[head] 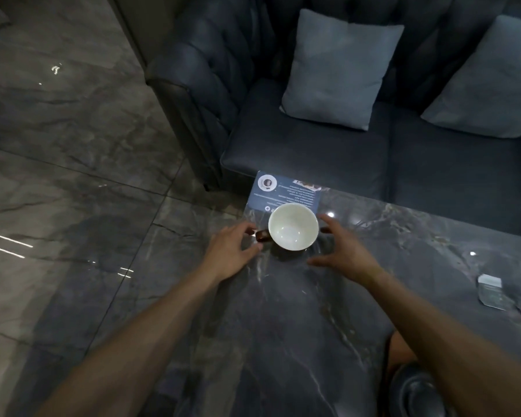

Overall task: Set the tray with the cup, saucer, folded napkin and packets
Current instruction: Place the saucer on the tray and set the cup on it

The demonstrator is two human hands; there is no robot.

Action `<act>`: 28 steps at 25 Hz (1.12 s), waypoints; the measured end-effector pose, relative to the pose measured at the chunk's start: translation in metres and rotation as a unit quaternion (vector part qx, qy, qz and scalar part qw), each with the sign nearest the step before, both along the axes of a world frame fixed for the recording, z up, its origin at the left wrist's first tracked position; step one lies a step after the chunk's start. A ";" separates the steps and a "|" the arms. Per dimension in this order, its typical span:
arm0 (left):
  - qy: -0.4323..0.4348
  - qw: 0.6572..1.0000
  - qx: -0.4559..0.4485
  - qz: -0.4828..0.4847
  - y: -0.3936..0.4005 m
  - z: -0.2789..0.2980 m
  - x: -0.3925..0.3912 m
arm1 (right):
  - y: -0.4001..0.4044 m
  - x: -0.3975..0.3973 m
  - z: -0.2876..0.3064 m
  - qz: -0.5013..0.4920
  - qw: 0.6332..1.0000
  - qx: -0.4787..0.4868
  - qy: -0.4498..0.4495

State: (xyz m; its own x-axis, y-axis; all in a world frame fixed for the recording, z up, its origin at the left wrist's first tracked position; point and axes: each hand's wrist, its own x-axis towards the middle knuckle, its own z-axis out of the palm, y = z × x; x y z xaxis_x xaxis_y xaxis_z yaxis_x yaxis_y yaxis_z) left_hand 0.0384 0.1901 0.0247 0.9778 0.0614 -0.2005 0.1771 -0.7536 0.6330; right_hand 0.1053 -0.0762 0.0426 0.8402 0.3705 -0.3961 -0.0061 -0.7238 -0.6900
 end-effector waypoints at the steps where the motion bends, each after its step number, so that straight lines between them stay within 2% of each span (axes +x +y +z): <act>1: -0.007 1.000 -0.006 0.001 -0.001 -0.001 0.004 | 0.005 0.006 -0.003 -0.001 1.000 0.018 0.005; 6: 0.002 1.000 -0.011 -0.017 -0.001 -0.004 0.011 | 0.019 0.020 -0.017 0.008 0.998 0.053 0.021; 12: -0.006 0.999 -0.042 0.023 -0.006 -0.005 0.005 | 0.018 0.011 -0.020 -0.014 0.996 0.091 0.011; 16: -0.014 0.998 -0.045 0.029 -0.013 0.000 -0.007 | 0.015 -0.011 -0.015 -0.039 0.992 0.118 0.005; 28: -0.007 0.986 -0.150 0.074 -0.043 0.012 -0.072 | -0.015 -0.093 0.008 -0.079 0.988 0.121 -0.047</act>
